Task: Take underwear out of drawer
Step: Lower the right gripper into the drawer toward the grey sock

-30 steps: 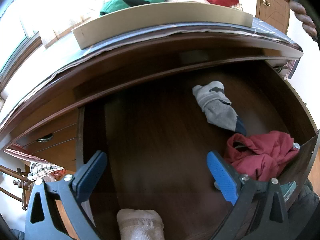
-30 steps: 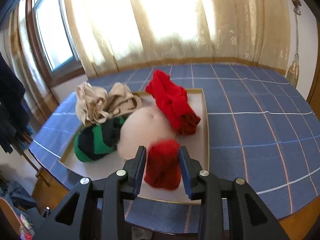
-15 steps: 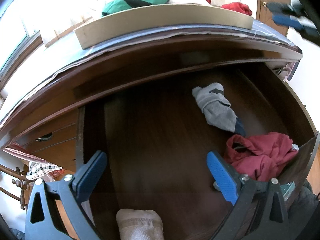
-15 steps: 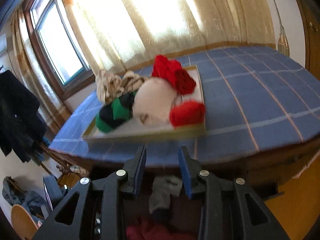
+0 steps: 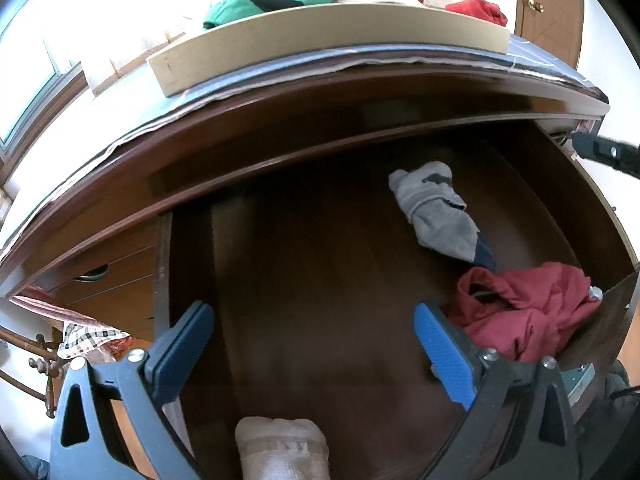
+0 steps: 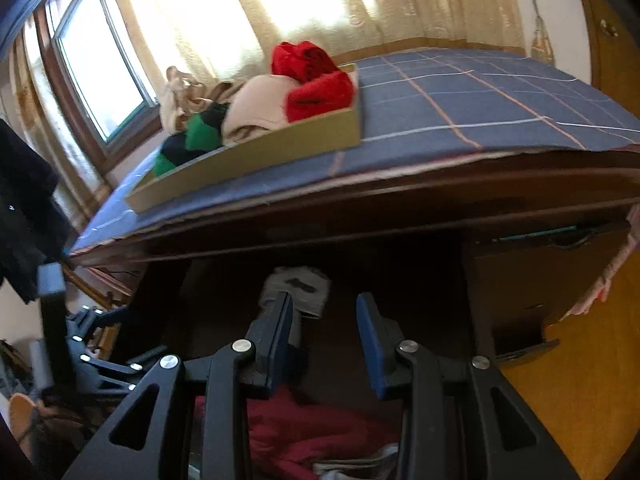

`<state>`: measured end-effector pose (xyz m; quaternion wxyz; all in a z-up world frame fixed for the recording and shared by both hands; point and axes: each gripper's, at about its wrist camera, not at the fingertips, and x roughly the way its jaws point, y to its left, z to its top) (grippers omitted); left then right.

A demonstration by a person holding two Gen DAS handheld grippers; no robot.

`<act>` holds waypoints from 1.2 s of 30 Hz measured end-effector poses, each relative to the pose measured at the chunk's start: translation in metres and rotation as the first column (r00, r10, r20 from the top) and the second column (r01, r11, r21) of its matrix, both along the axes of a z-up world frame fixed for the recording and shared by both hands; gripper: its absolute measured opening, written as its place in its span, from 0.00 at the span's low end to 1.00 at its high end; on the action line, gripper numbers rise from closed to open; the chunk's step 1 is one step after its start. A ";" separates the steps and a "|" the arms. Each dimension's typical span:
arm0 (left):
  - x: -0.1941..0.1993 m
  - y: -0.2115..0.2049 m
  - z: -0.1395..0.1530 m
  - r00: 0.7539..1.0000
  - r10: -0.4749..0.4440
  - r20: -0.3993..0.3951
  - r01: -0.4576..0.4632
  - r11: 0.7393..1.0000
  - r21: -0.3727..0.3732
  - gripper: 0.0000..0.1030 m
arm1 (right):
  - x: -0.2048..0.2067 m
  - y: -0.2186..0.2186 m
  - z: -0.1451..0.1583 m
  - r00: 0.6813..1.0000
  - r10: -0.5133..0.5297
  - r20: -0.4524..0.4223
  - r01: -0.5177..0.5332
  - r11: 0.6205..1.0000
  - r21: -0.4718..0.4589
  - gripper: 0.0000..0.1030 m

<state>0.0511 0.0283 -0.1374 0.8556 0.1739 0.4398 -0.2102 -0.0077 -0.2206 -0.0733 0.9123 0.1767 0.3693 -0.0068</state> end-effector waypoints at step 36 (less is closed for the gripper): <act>0.000 0.004 0.002 1.000 -0.005 0.004 0.005 0.999 -0.038 0.98 | 0.073 0.069 -0.052 0.928 0.248 -0.277 -0.229 0.968 0.099 0.35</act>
